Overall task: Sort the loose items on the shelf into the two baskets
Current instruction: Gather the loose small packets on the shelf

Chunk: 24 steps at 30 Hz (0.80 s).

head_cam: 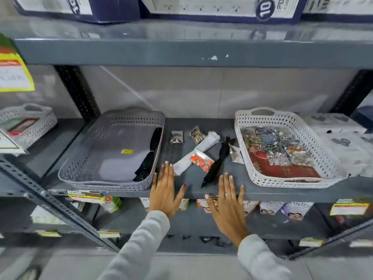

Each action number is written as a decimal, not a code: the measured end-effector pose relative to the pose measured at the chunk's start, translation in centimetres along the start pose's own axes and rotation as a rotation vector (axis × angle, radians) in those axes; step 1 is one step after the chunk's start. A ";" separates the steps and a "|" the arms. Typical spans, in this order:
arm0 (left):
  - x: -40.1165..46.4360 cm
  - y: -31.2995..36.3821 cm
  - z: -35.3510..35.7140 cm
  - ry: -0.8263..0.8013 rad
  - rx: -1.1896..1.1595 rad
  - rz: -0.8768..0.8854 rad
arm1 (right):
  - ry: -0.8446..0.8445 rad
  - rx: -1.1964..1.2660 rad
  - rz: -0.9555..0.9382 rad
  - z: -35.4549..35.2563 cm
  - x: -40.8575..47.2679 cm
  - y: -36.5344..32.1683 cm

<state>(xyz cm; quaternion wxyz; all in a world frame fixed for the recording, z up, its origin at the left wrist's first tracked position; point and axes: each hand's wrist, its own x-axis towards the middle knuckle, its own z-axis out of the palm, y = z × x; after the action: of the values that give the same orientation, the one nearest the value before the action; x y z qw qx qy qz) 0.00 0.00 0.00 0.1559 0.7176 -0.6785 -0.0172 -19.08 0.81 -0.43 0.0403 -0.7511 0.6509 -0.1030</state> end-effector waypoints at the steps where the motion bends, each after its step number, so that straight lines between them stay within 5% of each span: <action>1: 0.2 -0.2 0.3 -0.030 0.011 -0.014 | 0.034 -0.009 -0.003 0.2 0.1 0.2; 9: 0.3 0.1 0.6 -0.020 0.120 -0.044 | 0.264 0.282 -0.024 -4.4 5.5 -1.1; 16: 0.1 0.1 0.4 -0.048 0.077 -0.090 | -0.122 0.129 0.006 -7.5 11.8 -3.0; 24: 0.2 -0.1 0.7 -0.026 0.077 -0.079 | -0.065 0.429 0.091 -8.9 13.6 -2.2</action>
<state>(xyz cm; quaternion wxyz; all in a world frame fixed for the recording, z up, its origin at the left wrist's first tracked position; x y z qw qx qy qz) -0.04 -0.34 -0.69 0.1186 0.7492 -0.6516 -0.0064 -17.02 -11.59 10.08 0.2248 -0.6980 0.6456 -0.2131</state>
